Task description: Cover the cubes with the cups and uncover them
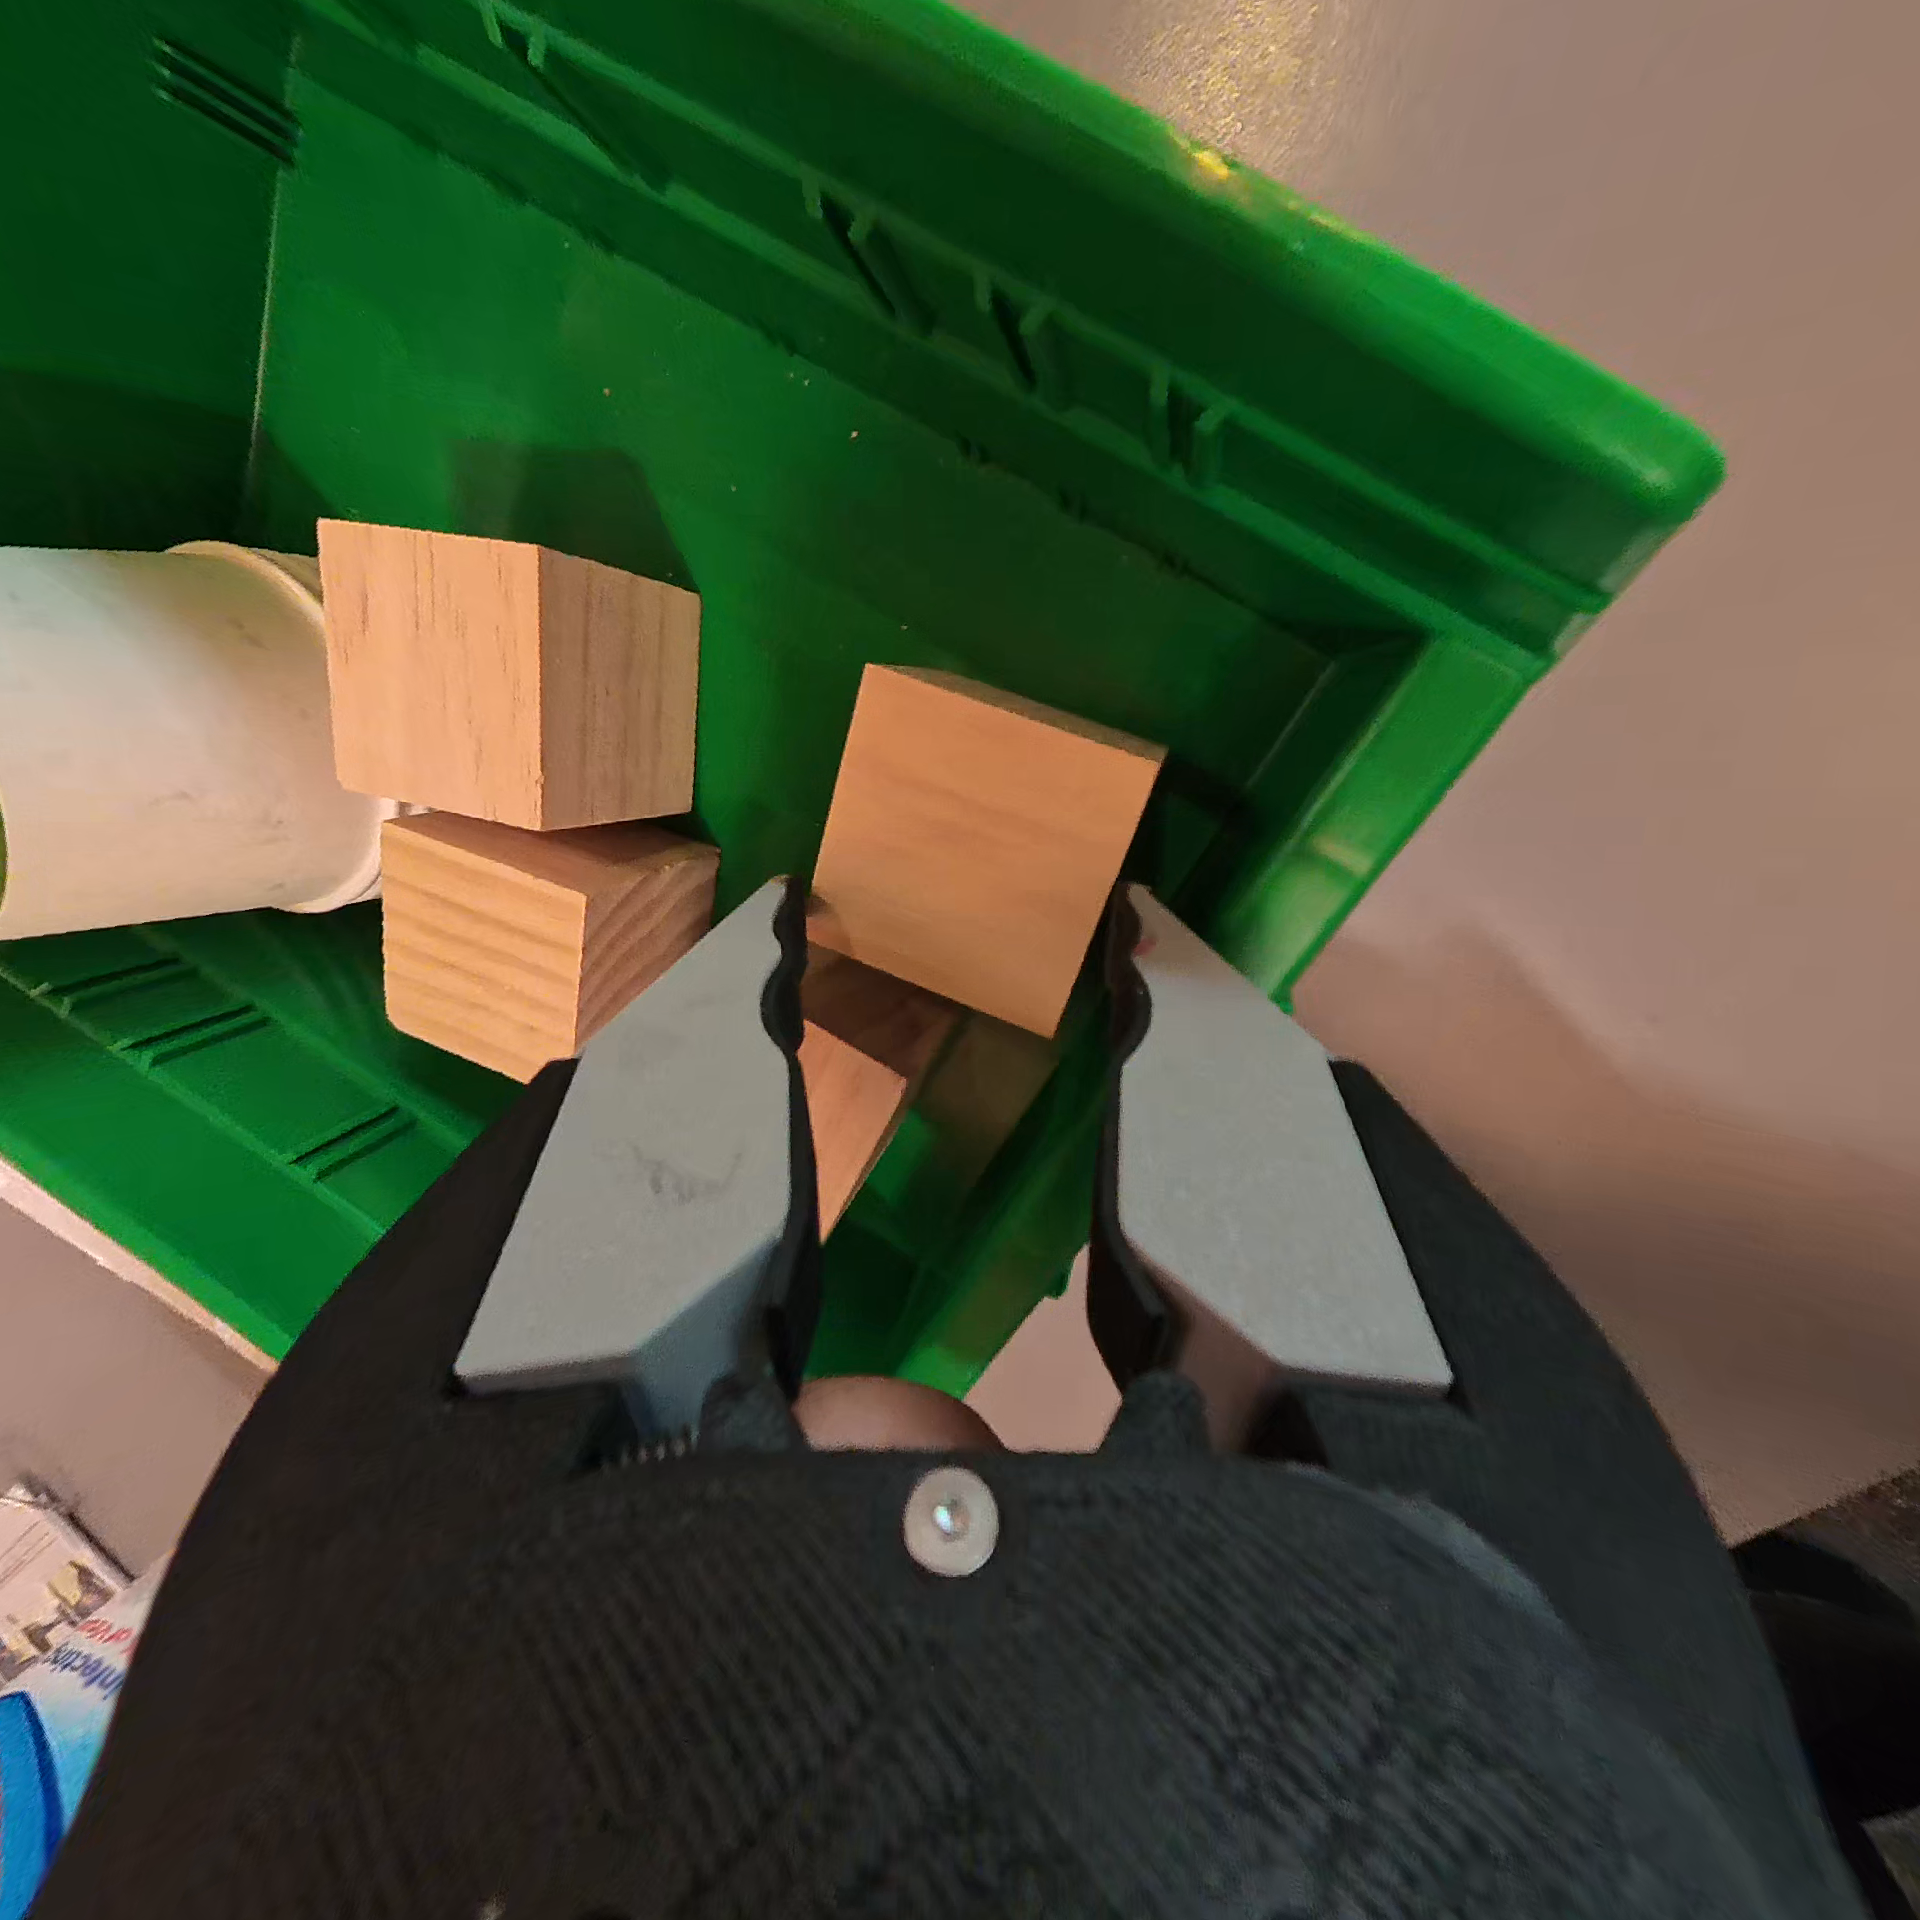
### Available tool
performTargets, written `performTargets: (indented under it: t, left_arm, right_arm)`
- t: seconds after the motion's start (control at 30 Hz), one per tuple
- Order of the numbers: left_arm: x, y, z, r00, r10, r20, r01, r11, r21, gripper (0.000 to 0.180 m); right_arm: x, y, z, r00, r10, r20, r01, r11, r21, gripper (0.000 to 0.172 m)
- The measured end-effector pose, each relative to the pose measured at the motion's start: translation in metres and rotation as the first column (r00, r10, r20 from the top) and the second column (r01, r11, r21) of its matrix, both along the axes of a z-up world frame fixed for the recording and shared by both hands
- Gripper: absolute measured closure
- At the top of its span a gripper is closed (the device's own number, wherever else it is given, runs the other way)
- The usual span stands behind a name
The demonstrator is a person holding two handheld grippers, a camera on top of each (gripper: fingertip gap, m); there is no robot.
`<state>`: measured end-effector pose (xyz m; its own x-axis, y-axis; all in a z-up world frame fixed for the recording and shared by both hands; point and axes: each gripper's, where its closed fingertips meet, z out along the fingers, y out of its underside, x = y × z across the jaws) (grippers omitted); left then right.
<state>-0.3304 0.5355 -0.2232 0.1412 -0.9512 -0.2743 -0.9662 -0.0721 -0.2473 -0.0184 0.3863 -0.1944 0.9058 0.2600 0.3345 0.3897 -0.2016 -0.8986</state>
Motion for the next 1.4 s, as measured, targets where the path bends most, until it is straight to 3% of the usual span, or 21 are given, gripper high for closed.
performTargets:
  t: [0.33, 0.8, 0.97, 1.3, 1.4]
  left_arm:
    - [0.001, 0.002, 0.001, 0.999, -0.027, -0.034, 0.029, 0.999, 0.034, 0.123]
    - [-0.007, 0.009, 0.035, 1.0, 0.003, 0.027, -0.004, 0.998, 0.055, 0.123]
    - [-0.01, 0.008, 0.026, 0.998, -0.041, -0.039, 0.043, 0.998, 0.046, 0.123]
    - [0.013, 0.009, 0.02, 0.994, -0.104, -0.023, 0.104, 0.995, 0.006, 0.14]
    - [0.013, 0.003, 0.019, 0.99, -0.139, -0.035, 0.138, 0.99, -0.028, 0.133]
  right_arm:
    - [0.0, -0.001, 0.001, 1.0, -0.001, -0.001, 0.001, 1.0, 0.005, 0.076]
    - [0.0, 0.0, 0.0, 1.0, 0.003, 0.0, -0.003, 1.0, -0.002, 0.076]
    - [0.0, 0.0, -0.001, 1.0, 0.002, -0.007, -0.002, 1.0, -0.006, 0.076]
    - [0.0, 0.0, 0.0, 1.0, 0.003, -0.01, -0.003, 1.0, -0.005, 0.076]
    - [0.0, 0.0, 0.0, 1.0, 0.007, -0.015, -0.007, 1.0, -0.003, 0.077]
